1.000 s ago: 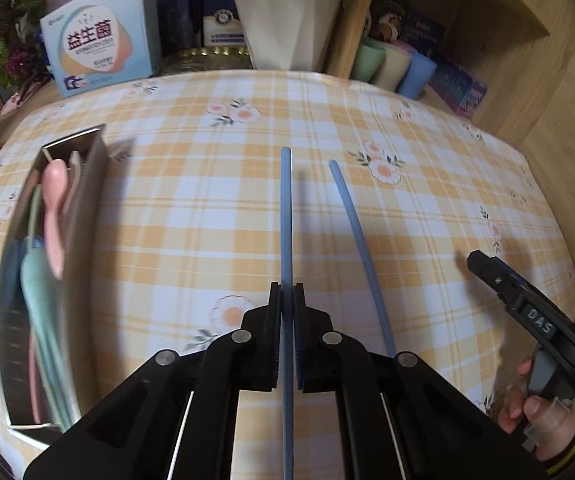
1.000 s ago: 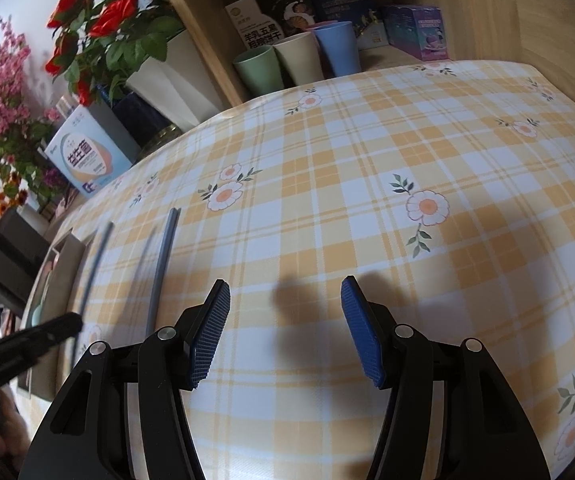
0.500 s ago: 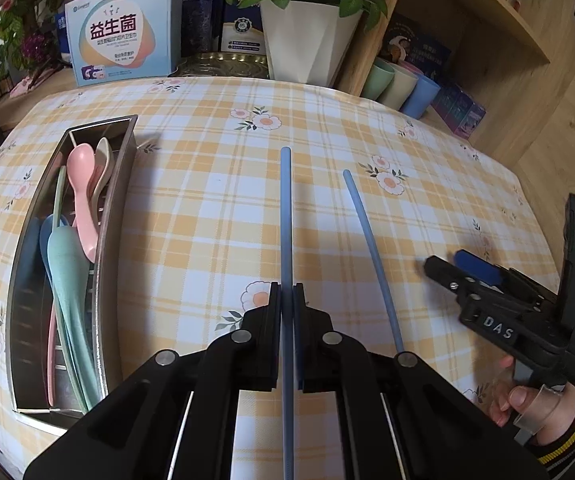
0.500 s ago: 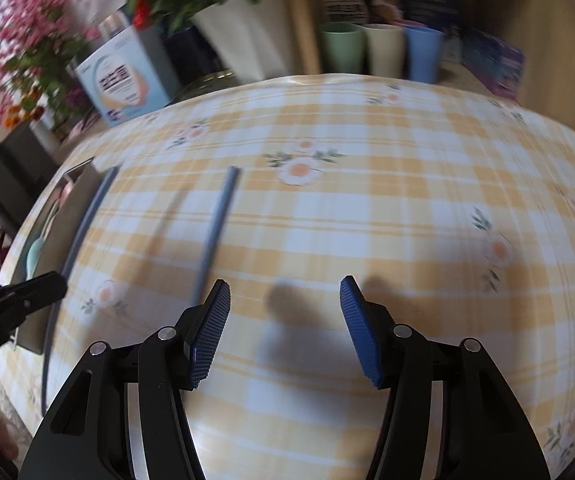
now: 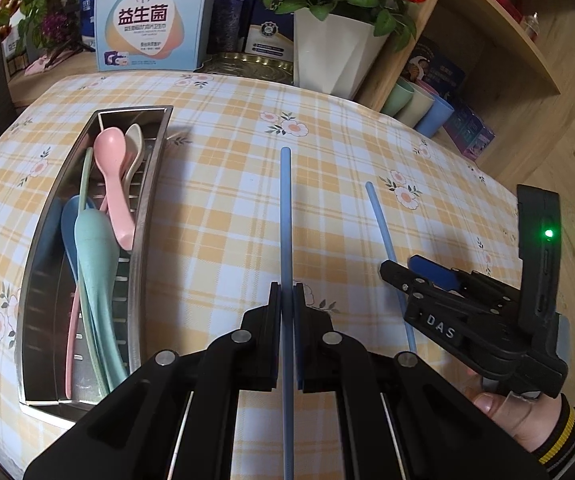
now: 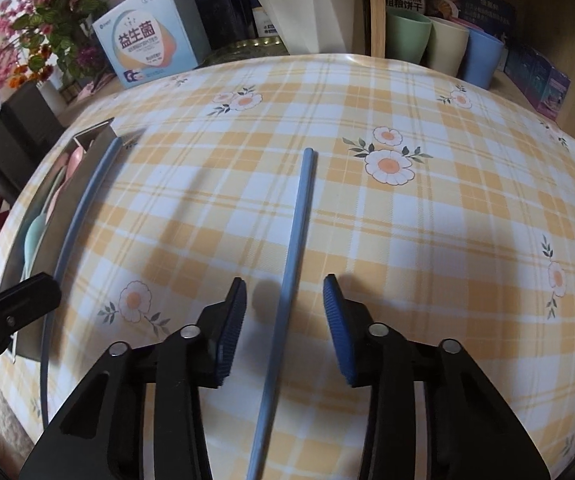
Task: Organize utensils
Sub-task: 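Grasp the other blue chopstick with the right gripper while the left holds the first, then carry the blue chopstick into the steel caddy and open the left gripper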
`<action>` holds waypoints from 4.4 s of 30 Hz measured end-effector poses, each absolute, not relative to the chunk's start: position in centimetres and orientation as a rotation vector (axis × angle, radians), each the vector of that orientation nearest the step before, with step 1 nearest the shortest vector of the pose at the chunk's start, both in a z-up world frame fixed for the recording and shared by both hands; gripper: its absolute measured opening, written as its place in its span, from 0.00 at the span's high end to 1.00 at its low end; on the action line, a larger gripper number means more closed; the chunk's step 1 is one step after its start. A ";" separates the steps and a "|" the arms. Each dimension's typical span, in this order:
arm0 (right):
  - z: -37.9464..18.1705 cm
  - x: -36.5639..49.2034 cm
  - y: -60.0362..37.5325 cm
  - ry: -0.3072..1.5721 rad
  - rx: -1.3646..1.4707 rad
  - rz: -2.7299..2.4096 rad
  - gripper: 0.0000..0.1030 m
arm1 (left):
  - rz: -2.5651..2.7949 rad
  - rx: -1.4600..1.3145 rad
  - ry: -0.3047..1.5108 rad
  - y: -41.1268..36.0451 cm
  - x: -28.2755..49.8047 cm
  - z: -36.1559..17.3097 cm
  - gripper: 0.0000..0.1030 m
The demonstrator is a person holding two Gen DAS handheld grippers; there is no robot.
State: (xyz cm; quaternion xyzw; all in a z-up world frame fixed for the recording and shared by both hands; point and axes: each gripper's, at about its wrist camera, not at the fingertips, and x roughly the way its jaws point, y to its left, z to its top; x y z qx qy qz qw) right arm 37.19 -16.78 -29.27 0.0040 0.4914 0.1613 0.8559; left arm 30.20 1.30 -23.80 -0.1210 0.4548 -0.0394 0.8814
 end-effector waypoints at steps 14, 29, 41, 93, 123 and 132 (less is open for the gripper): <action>-29.5 37.7 -15.1 1.044 -0.068 0.268 0.71 | -0.071 -0.265 0.937 1.7 29.9 -23.5 0.95; -29.4 36.4 -15.3 1.054 0.014 0.263 0.95 | -0.070 -0.272 0.937 1.8 29.6 -23.4 0.95; -27.3 33.8 -16.7 0.981 0.202 0.309 0.95 | -0.085 -0.275 0.939 1.5 29.4 -23.2 0.95; -27.5 33.7 -19.7 0.959 0.398 0.321 0.94 | 0.148 -0.314 1.089 15.4 34.4 -23.9 0.94; -24.4 34.1 -15.6 0.976 0.338 0.389 0.94 | 0.021 -0.244 0.962 16.4 30.6 -19.1 0.29; -22.6 34.9 -9.2 1.027 0.296 0.468 0.95 | -0.001 -0.191 0.923 17.4 28.8 -18.8 0.06</action>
